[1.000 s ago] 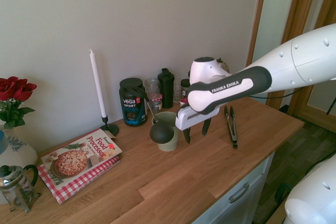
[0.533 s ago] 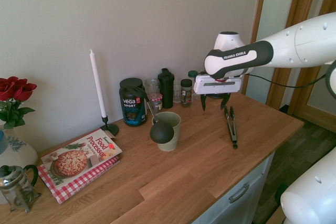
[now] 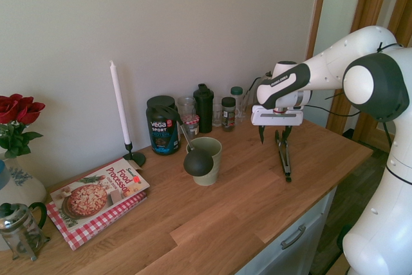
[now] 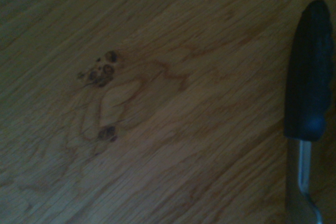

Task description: Put the tongs back in the holder

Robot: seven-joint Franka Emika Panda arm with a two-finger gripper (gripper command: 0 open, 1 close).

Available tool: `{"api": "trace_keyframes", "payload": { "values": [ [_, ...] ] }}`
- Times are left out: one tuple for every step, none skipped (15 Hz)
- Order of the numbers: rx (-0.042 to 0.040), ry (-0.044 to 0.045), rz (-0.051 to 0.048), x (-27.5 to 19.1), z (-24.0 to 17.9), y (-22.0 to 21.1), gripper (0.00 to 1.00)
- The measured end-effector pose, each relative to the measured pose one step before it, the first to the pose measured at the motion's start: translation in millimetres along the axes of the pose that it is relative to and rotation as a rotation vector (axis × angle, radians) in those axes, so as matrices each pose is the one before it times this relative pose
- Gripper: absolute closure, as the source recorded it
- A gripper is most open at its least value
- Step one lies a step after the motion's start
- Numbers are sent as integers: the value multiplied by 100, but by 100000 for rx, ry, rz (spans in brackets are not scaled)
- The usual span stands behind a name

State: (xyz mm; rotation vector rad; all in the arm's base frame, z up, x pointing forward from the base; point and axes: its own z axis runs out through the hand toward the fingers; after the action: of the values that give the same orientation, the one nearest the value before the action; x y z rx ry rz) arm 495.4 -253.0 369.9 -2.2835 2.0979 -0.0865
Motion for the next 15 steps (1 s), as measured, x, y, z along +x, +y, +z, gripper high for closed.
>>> {"api": "trace_keyframes", "payload": {
  "values": [
    [-276, 46, 119, 71, 539, -74, 100],
    [470, 360, 129, 98, 380, -123, 100],
    [871, 525, 24, 92, 297, -159, 100],
    [778, 313, 11, 73, 307, -143, 100],
    [566, -180, -43, 18, 266, -108, 100],
    [418, -25, -166, 2, 200, -129, 100],
    [157, -92, -26, 61, 153, -119, 100],
    [224, -55, 28, 79, 75, -123, 100],
    [201, -211, 5, 70, 72, -90, 100],
    [157, -216, -259, 32, 51, -31, 100],
    [101, -192, -246, 15, 42, 7, 100],
    [64, -133, -308, 45, 28, 26, 100],
    [-99, -149, -299, 25, 137, 17, 100],
    [-157, -246, -85, 12, 302, 1, 100],
    [-68, -169, -26, 28, 338, -11, 100]
  ]
}}
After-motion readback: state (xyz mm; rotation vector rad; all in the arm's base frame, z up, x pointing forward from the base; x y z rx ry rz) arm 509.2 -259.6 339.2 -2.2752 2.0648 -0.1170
